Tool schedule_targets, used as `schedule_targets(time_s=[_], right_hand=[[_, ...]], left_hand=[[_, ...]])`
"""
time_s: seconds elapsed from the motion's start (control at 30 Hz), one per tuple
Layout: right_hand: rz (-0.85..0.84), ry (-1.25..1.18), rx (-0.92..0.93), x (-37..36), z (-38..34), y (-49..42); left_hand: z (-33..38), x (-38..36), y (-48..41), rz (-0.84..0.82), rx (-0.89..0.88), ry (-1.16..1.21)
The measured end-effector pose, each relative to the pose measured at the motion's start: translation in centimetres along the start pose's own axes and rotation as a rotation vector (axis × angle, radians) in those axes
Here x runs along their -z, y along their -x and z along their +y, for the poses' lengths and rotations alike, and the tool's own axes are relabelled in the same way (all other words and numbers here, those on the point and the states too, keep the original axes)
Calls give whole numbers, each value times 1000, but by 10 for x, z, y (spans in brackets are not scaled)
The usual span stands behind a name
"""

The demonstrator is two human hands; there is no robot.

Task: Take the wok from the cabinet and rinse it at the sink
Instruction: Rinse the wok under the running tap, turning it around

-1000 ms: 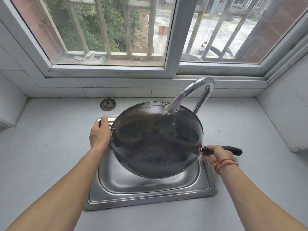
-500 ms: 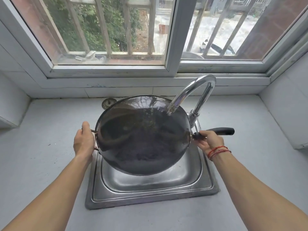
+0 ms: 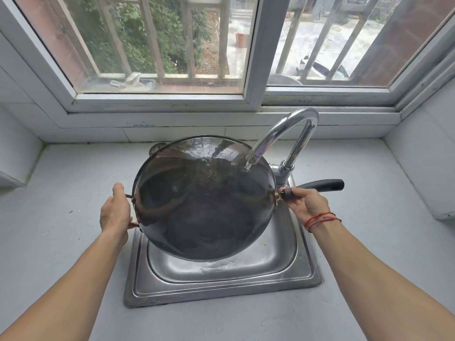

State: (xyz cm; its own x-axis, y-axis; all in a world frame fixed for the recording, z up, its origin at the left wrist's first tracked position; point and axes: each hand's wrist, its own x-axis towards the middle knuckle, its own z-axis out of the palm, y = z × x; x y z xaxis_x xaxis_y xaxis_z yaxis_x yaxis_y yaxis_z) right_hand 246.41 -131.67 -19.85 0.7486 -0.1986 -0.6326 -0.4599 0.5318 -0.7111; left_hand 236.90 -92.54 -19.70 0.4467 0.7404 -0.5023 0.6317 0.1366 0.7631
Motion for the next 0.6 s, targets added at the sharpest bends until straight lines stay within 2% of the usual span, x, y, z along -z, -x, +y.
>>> schedule_targets(time_s=[0.2,0.6], right_hand=[[12,26,4,1,-3,-2],[47,5,20,-7,-11,-2]], left_hand=[[-4,-2,0,10,67,-4],[-3,-2,2,-46,2,50]])
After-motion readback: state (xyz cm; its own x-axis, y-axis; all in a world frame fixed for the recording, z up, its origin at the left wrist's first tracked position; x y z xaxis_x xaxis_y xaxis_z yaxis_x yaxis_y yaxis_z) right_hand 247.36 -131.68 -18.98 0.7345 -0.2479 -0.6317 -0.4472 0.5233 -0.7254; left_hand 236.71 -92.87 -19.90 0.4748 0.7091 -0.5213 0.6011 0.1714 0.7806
